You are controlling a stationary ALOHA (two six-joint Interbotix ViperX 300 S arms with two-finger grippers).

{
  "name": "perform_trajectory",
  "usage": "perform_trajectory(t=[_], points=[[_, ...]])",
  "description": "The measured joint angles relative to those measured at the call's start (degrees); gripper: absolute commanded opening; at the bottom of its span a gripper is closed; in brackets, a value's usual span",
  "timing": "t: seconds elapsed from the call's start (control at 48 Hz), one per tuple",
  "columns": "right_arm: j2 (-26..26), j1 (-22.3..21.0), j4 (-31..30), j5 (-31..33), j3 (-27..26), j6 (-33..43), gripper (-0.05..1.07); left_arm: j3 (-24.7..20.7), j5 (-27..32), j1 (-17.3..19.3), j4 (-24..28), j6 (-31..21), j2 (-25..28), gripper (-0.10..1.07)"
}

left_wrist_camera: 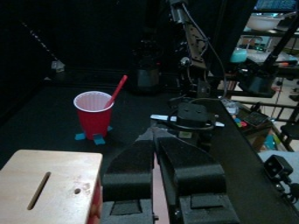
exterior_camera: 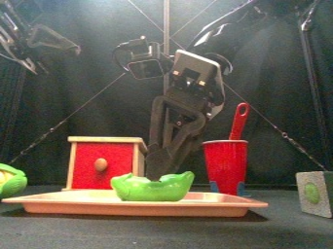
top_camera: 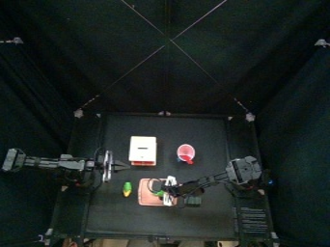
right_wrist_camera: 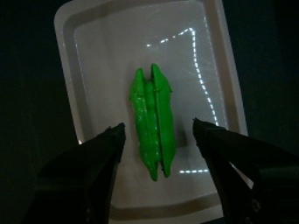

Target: Grab peas

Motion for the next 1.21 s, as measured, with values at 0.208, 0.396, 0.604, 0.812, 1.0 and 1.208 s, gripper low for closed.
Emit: perform_trajectory(t=[0.208,0.396,0.604,0.812,1.0,1.208], points=[[0.00,0.00,0.00,0.00,0.00,0.00,0.94,0.00,0.00,-0.09,0.00,-0.18,0.00,0.42],[0.00,-0.09,-0.09,0.00,0.00,-0.18,0.93,0.18,0.00,0.00,0.00,-0.18,0.00,0.42],[0.09,-0.09,-0.09,-0.26,-0.18,-0.18,0.93,0.26,0.00,0.00,0.00,-0.09,0.00,0.42],[1.58,-0.09,-0.09,-0.26,-1.05,-0.18,0.93,0.26,0.00,0.44,0.00,-0.09,0.00,0.42],[2.37,-0.18,-0.09,-0.26,-1.05,-0.18,0.93,0.26,0.00,0.62,0.00,-0.18,0.00,0.42],[2.81,-0.09,-0.09,-0.26,-1.05,-0.18,0.93,0.26,0.00,0.62,0.00,-0.09,0.00,0.42]])
